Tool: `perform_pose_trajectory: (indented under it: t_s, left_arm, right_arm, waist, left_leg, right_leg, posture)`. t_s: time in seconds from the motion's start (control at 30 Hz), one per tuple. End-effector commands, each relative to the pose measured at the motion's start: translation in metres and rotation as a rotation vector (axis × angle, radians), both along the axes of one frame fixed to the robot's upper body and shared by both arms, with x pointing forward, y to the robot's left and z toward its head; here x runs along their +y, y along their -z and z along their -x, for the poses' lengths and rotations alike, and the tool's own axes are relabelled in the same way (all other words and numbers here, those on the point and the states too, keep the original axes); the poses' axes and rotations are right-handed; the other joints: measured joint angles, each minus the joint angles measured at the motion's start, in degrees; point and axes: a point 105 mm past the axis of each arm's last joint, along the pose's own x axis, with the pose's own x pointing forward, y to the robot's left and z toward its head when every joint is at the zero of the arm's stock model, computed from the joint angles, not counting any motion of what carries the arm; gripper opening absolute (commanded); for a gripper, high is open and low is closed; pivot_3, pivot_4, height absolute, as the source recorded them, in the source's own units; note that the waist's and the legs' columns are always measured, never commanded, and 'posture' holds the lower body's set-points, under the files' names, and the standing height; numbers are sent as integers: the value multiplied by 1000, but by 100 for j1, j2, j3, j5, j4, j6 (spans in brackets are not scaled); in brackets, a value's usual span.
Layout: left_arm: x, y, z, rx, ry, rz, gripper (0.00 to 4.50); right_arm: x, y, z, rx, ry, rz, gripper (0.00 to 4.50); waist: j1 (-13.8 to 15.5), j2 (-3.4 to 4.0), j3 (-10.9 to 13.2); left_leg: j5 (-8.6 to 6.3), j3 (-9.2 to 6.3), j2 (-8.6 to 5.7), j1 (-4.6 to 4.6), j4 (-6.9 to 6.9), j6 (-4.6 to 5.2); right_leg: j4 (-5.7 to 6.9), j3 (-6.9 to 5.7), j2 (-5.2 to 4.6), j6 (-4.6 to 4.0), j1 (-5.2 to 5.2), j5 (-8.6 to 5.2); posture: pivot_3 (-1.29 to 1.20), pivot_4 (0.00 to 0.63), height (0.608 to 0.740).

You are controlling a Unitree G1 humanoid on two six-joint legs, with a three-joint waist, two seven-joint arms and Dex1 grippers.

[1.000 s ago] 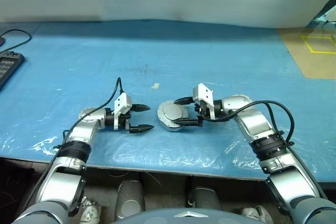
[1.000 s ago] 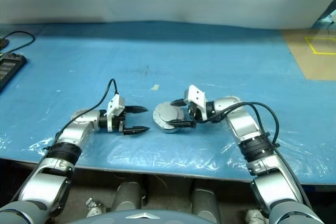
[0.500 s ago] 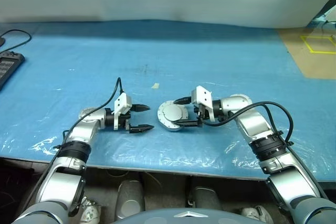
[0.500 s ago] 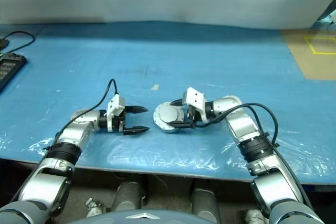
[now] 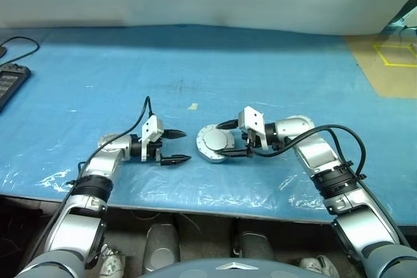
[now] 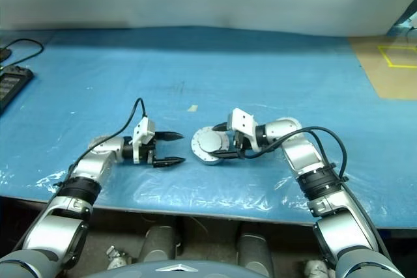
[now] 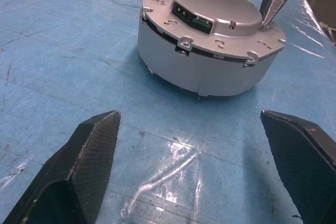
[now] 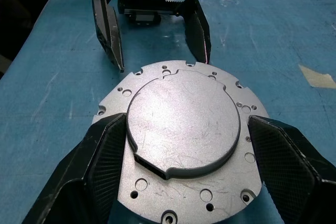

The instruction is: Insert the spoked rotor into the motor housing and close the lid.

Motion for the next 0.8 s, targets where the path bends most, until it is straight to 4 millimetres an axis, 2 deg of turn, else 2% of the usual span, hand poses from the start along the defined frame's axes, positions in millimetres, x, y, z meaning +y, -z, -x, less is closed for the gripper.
perform_pose_trajectory:
  t_s: [0.03,0.4,0.8]
  left_arm:
    - [0,-4,0,-19,3,6,4500]
    - [0,-3,1,-19,2,6,4500]
    - [-1,-5,-2,-19,-14,18,4500]
  right_arm:
    - [-4,-3,-5,-25,15,27,3868]
    - [-8,11,-9,-42,40,96,3868]
    - [-9,15,-6,-32,37,106,3868]
  waist:
    - [0,0,0]
    - [-6,0,0]
    - [-8,0,0]
  left_leg:
    - [0,0,0,0,0,0]
    - [-1,0,1,7,0,1]
    - [-2,0,2,14,0,4]
  right_leg:
    - [0,0,0,0,0,0]
    - [0,0,0,0,6,0]
    - [4,1,0,0,12,0]
  posture:
    - [0,150,740]
    - [0,150,740]
    - [0,150,740]
